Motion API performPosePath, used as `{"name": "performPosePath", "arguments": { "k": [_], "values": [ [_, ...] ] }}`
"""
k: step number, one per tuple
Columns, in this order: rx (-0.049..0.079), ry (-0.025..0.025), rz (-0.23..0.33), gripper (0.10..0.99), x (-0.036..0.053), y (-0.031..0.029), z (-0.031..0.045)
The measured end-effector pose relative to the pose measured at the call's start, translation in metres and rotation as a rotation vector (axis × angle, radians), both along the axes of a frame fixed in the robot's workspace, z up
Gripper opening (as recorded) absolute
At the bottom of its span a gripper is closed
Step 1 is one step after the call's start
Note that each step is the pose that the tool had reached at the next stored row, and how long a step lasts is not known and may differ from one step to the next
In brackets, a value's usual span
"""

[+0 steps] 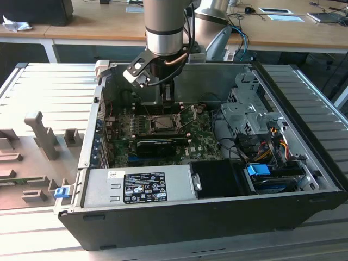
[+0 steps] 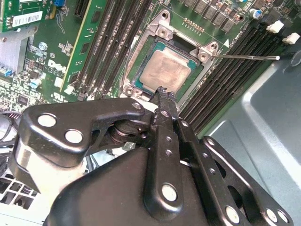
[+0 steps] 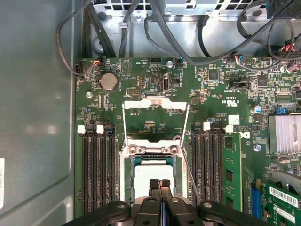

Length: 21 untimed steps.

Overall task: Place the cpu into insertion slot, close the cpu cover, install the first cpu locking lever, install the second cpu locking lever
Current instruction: 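Close the cpu cover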

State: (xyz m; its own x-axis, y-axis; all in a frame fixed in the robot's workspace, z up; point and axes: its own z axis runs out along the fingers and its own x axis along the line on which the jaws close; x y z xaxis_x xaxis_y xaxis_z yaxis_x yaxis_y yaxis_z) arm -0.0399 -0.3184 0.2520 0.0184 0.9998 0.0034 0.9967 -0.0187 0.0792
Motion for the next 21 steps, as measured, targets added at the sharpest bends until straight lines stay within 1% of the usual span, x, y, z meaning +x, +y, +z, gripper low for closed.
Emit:
{"name": "performPosePath", "arguments": {
  "k": [13, 17, 19, 21],
  "values": [
    [0.0, 0.0001, 0.0, 0.106, 0.0004, 0.0, 0.0057],
    [0.0, 0.0001, 0.0, 0.106, 0.0009, 0.0, 0.0112],
    [0.0, 0.0001, 0.0, 0.106, 0.0011, 0.0, 0.0125],
    [0.0, 0.0, 0.0, 0.106, 0.0043, 0.0, 0.0133]
  ]
}}
